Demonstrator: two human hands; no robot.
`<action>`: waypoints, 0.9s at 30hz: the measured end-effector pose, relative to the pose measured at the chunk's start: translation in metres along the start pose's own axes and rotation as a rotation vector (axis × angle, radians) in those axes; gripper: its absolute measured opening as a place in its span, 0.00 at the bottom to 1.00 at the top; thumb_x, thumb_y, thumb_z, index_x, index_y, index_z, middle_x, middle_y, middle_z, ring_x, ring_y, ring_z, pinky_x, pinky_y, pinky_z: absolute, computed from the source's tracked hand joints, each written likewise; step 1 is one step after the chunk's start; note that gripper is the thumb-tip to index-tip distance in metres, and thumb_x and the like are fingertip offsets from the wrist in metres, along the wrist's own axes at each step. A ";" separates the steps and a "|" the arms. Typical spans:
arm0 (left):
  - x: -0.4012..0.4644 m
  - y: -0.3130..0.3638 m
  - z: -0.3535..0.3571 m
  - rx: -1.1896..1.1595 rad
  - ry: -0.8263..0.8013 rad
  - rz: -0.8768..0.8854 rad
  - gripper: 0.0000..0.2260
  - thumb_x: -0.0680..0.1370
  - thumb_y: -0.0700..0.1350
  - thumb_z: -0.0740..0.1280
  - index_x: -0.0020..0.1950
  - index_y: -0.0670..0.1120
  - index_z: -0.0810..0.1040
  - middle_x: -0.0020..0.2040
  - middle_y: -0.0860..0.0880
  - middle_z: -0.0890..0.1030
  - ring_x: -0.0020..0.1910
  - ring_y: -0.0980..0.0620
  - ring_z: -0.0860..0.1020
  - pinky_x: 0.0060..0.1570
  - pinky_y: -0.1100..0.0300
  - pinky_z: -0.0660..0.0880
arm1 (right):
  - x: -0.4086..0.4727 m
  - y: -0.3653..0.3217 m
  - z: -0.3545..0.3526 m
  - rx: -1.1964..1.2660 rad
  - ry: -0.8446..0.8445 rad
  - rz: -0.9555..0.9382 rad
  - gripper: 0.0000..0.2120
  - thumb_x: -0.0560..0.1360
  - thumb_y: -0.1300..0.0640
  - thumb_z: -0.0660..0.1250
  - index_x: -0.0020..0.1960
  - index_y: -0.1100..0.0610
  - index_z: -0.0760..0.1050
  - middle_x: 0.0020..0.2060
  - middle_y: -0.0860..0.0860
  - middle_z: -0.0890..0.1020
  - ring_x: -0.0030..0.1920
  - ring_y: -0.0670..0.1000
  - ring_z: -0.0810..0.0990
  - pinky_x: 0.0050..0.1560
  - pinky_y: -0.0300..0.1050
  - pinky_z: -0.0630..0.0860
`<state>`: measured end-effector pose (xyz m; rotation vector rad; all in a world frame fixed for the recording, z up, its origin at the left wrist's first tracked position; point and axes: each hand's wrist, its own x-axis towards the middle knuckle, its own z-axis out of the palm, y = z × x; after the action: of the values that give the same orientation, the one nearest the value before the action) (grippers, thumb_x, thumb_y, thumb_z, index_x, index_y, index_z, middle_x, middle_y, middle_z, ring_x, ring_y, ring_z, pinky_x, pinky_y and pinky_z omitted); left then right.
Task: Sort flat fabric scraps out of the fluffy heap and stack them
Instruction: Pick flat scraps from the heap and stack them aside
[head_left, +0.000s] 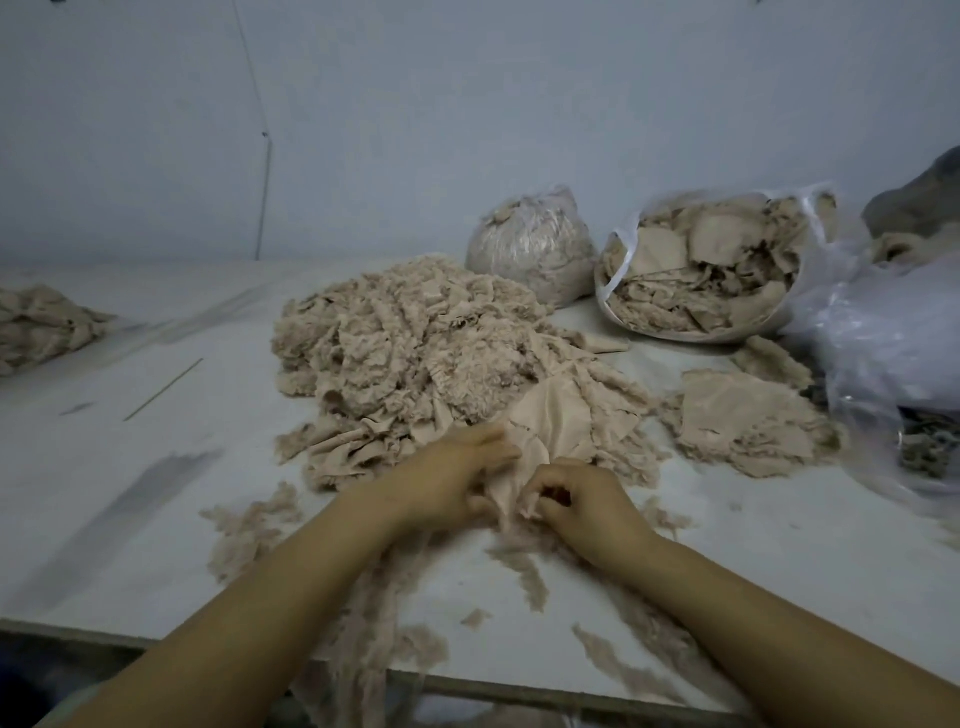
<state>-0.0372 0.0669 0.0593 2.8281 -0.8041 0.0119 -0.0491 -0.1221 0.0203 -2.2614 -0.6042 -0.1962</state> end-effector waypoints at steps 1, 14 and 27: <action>0.004 0.001 0.007 -0.044 0.005 0.033 0.26 0.75 0.47 0.69 0.72 0.47 0.68 0.73 0.49 0.65 0.72 0.52 0.61 0.69 0.63 0.57 | -0.002 0.000 -0.002 0.031 0.006 0.002 0.08 0.72 0.69 0.67 0.41 0.58 0.82 0.32 0.40 0.76 0.34 0.36 0.75 0.38 0.28 0.67; 0.049 -0.008 0.029 -0.868 0.236 -0.579 0.28 0.67 0.57 0.75 0.61 0.52 0.68 0.52 0.50 0.79 0.49 0.51 0.79 0.47 0.60 0.76 | 0.006 0.018 -0.040 0.098 -0.177 0.286 0.16 0.75 0.65 0.61 0.40 0.47 0.81 0.40 0.43 0.83 0.40 0.40 0.79 0.39 0.28 0.72; 0.069 0.030 0.019 -1.940 0.170 -0.532 0.18 0.71 0.33 0.54 0.58 0.29 0.73 0.53 0.31 0.78 0.49 0.38 0.79 0.51 0.44 0.78 | 0.024 0.024 -0.037 0.780 -0.113 0.621 0.22 0.69 0.40 0.71 0.44 0.60 0.80 0.29 0.54 0.81 0.25 0.48 0.77 0.25 0.39 0.72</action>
<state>0.0053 0.0024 0.0508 1.0270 0.1524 -0.3649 -0.0152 -0.1547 0.0381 -1.5915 0.0147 0.4132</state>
